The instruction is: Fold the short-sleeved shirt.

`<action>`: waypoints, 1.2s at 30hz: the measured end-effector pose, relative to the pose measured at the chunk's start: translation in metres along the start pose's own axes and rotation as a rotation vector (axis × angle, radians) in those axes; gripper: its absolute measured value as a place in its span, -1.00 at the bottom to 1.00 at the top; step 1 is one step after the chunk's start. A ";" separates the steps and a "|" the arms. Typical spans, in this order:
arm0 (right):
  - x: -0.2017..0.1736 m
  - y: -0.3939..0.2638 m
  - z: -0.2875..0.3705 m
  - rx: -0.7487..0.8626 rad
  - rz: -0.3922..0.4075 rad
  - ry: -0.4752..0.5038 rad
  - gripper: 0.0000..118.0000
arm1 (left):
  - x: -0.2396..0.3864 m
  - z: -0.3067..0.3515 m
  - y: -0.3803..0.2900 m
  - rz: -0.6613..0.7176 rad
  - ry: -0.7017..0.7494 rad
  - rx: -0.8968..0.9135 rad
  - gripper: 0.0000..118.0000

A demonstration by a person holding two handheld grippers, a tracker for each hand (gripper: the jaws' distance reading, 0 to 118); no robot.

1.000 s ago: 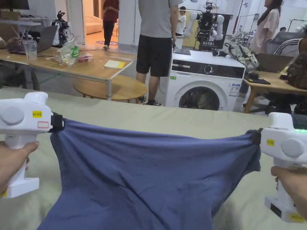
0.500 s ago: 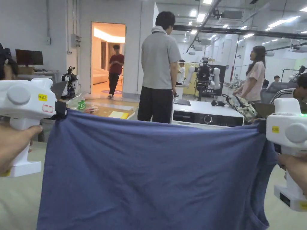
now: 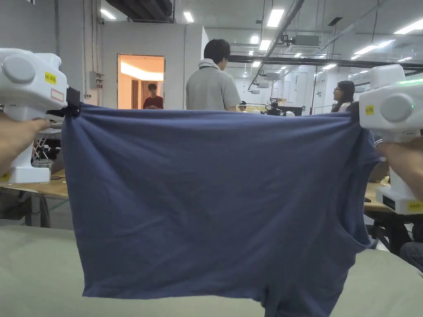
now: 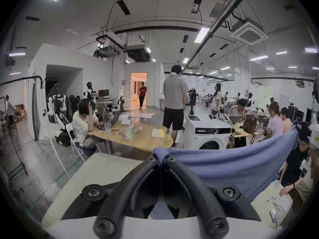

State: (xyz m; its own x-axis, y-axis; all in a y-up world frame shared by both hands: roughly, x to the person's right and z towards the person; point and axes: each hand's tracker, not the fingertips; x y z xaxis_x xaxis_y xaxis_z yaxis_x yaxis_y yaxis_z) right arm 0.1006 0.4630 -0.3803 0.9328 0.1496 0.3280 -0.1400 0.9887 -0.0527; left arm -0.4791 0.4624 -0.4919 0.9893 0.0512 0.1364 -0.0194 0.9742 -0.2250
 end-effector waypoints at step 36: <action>0.002 -0.346 0.230 -0.404 0.074 0.042 -1.00 | -0.020 0.174 -0.402 0.119 -0.094 -0.312 -1.00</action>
State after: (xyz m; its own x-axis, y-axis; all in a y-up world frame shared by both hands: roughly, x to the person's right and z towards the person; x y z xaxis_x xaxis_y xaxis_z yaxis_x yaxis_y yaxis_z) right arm 0.0744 0.1215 -0.1445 0.9392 0.2113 0.2707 -0.0731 0.8933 -0.4435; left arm -0.5161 0.1083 -0.2363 0.9650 0.1942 0.1765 -0.0739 0.8466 -0.5271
